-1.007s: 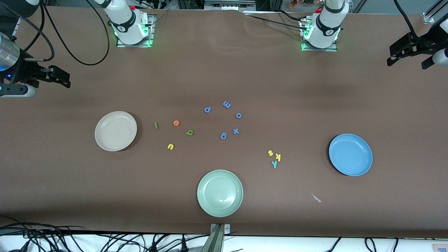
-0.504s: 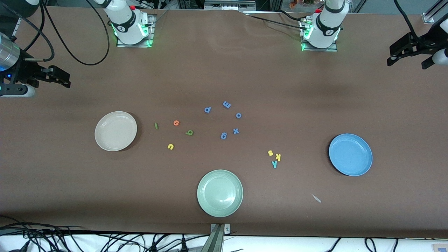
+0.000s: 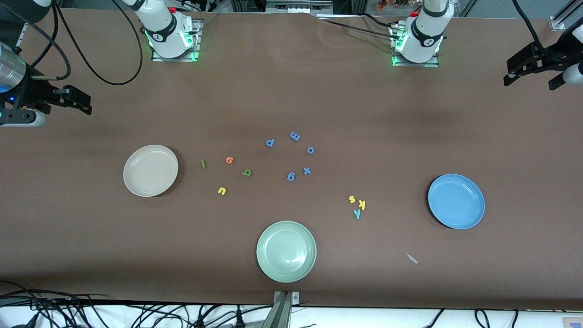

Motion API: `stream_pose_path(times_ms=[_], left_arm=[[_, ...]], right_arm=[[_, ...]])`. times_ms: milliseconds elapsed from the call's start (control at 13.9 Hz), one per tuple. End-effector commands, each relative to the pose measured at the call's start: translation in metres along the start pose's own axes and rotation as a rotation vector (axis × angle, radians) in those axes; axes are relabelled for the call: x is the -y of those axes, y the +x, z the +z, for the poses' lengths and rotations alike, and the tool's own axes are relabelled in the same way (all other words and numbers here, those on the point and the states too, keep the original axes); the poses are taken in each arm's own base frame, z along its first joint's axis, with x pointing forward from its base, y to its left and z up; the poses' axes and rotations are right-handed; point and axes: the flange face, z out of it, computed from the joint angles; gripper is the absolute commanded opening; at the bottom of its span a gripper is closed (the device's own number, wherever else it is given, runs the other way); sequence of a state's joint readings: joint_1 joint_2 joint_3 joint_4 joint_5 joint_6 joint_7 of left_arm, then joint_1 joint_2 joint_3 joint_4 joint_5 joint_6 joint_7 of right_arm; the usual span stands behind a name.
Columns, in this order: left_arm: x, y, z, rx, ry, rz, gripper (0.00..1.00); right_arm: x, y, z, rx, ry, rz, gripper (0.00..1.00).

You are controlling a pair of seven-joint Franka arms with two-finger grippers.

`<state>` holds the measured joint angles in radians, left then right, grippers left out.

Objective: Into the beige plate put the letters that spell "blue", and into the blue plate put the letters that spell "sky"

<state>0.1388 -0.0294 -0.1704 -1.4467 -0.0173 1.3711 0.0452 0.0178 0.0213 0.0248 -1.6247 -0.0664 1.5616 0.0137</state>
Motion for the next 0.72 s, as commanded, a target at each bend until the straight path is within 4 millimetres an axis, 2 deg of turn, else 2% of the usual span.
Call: stream_pose_path(times_ms=[0, 647], left_arm=[[-0.0011, 0.0012, -0.0037, -0.003, 0.002, -0.002, 1.0], [-0.0028, 0.0005, -0.0043, -0.003, 0.003, 0.001, 1.0]], right_arm=[[0.0033, -0.0001, -0.0049, 0.003, 0.017, 0.006, 1.0], [0.0035, -0.0014, -0.0038, 0.015, 0.018, 0.006, 1.0]])
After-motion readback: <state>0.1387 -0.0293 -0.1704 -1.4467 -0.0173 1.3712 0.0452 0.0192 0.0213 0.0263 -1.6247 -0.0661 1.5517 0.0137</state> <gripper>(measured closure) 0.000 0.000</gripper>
